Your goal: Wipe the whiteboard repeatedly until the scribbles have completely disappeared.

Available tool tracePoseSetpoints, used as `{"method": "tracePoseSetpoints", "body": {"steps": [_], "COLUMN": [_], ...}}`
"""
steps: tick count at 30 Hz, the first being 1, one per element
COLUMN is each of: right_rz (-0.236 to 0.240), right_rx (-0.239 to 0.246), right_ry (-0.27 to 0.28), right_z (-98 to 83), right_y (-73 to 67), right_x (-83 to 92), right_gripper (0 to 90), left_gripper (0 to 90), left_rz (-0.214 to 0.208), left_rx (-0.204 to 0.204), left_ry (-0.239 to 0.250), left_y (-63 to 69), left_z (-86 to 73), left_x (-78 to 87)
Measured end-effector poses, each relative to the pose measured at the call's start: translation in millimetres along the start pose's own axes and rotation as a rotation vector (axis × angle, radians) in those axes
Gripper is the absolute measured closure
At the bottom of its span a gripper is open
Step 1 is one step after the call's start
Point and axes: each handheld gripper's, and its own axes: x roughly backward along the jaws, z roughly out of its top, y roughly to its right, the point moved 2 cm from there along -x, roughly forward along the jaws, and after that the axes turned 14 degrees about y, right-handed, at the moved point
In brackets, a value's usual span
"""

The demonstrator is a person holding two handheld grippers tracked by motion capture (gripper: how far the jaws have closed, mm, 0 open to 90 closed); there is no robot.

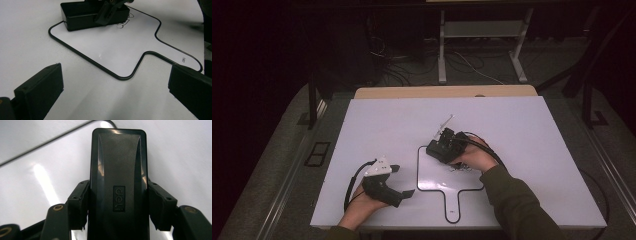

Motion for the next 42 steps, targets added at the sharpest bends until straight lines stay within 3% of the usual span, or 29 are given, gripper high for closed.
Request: {"method": "tracePoseSetpoints", "body": {"steps": [10, 30, 34, 42], "right_rz": [-0.039, 0.069, 0.057, -0.003], "right_rx": [-0.040, 0.054, 0.039, -0.021], "right_ry": [0.004, 0.007, 0.014, 0.021], "right_z": [-13.1, -19.1, -20.6, -28.7], "right_y": [17.9, -27.6, -21.9, 3.5], "right_x": [9.2, 17.4, 18.0, 22.4], "right_gripper": [38.7, 38.7, 38.7, 38.7], "left_gripper": [0.0, 0.0, 0.0, 0.0], "left_rz": [0.000, -0.001, 0.003, 0.003], "left_rx": [0.000, -0.010, -0.009, -0.014], "left_ry": [0.000, -0.008, -0.008, -0.015], "left_y": [0.5, -0.5, -1.1, -1.7], "left_z": [0.0, -0.1, -0.1, -0.5], "left_x": [-0.6, 0.5, 1.0, 1.3]}}
